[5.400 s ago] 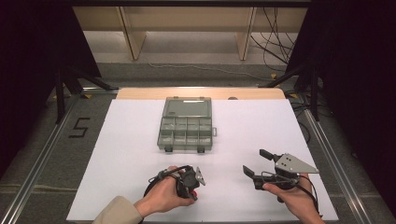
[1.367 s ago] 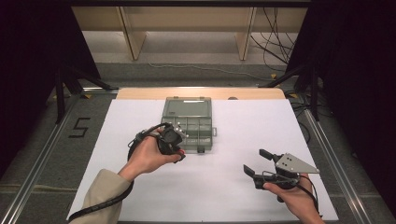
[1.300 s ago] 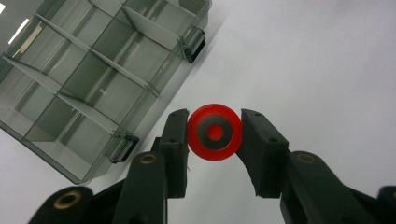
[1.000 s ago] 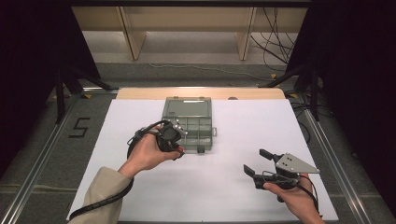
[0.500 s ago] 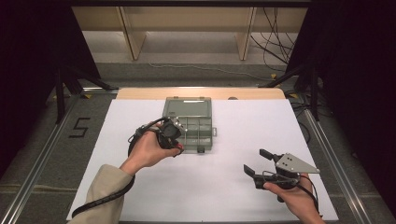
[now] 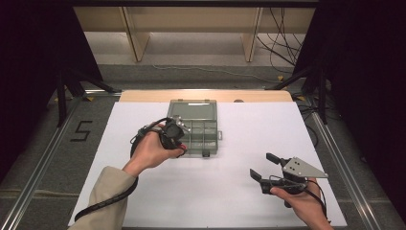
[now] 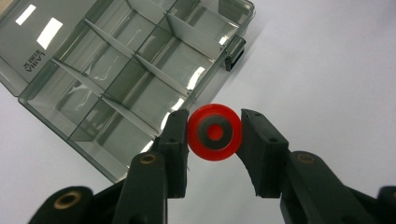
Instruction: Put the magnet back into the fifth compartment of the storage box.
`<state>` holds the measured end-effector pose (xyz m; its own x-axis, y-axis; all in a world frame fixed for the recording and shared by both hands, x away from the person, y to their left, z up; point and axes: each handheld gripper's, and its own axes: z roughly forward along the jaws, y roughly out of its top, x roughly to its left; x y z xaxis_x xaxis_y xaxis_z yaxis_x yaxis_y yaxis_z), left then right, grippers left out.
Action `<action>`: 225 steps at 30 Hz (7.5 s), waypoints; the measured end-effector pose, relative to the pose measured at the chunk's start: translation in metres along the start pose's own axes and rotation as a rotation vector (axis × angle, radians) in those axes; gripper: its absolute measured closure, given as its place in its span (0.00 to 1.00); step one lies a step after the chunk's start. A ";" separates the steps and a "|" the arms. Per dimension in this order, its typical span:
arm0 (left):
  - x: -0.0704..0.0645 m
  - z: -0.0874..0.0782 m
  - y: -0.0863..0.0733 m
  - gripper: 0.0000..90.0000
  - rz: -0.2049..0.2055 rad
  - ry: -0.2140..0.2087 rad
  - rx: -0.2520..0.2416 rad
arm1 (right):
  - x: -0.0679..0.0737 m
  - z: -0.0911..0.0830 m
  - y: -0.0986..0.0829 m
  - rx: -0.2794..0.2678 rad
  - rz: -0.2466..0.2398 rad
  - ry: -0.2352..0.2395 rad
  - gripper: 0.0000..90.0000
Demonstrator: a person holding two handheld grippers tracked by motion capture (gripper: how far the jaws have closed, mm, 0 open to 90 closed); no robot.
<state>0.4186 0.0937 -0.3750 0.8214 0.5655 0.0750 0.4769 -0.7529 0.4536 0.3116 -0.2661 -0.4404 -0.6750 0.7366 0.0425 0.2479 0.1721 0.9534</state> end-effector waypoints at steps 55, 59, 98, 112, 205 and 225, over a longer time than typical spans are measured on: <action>0.044 0.005 -0.005 0.70 -0.055 0.132 0.026 | -0.001 0.000 0.000 0.011 0.000 -0.008 0.20; 0.048 0.007 -0.006 0.70 -0.050 0.143 0.034 | -0.001 0.001 -0.001 -0.002 0.006 0.002 0.20; 0.059 0.023 -0.004 0.70 -0.050 0.187 0.057 | -0.002 -0.001 0.000 0.008 0.002 -0.012 0.20; 0.060 0.036 -0.008 0.70 -0.030 0.188 0.092 | -0.002 -0.001 0.000 0.007 0.000 -0.011 0.20; 0.068 0.035 -0.012 0.12 -0.053 0.209 -0.026 | -0.002 0.001 -0.001 -0.001 0.015 0.010 0.19; 0.076 0.021 -0.016 0.00 -0.173 0.291 -0.187 | -0.003 0.000 -0.001 0.020 0.021 0.003 0.19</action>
<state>0.4800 0.1419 -0.3956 0.5979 0.7709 0.2195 0.5133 -0.5786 0.6338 0.3130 -0.2686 -0.4412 -0.6715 0.7383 0.0632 0.2755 0.1696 0.9462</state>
